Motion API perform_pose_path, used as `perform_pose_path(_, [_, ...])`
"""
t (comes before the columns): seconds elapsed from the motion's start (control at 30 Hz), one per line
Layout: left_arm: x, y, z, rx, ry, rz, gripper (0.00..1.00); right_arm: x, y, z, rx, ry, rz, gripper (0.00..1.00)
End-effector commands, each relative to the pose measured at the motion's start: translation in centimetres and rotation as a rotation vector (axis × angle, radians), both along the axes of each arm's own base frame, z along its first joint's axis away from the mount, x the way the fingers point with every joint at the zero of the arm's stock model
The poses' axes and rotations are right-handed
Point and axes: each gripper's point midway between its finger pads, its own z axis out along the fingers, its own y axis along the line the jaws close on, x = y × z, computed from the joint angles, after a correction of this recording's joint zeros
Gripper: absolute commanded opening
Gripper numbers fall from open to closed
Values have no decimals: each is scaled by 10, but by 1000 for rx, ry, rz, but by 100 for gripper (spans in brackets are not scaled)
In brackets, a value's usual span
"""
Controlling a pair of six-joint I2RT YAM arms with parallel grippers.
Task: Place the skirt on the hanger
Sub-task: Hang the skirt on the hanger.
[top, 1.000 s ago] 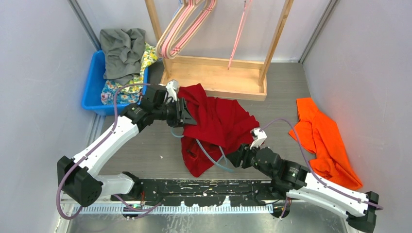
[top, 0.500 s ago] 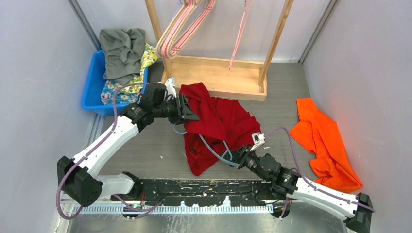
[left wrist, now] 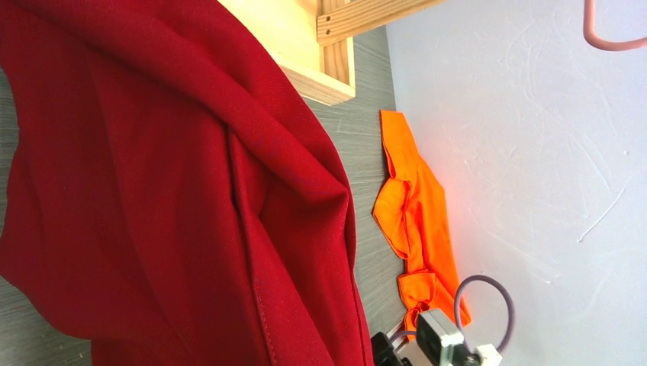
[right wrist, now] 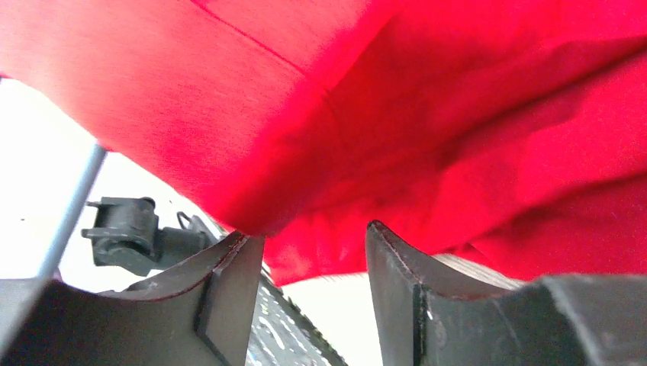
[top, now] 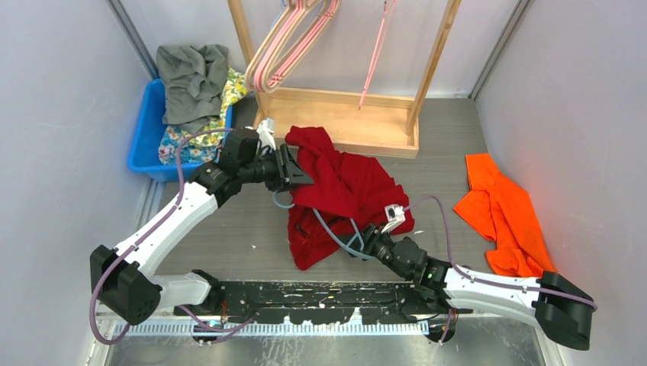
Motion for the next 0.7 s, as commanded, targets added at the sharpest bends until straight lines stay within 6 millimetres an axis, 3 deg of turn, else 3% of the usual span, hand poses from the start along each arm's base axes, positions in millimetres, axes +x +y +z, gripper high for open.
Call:
perform_pose_path(0.0, [10, -6, 32, -107, -117, -7, 0, 8, 4, 61, 186, -127, -30, 58])
perform_pose_path(0.2, [10, -7, 31, -129, -115, -6, 0, 17, 7, 64, 126, -125, -59, 57])
perform_pose_path(0.6, [6, -5, 45, -146, -133, -10, 0, 23, 27, 32, 42, -21, -53, 53])
perform_pose_path(0.67, [5, -5, 45, -147, -134, -13, 0, 24, 26, 30, 31, -16, -63, 46])
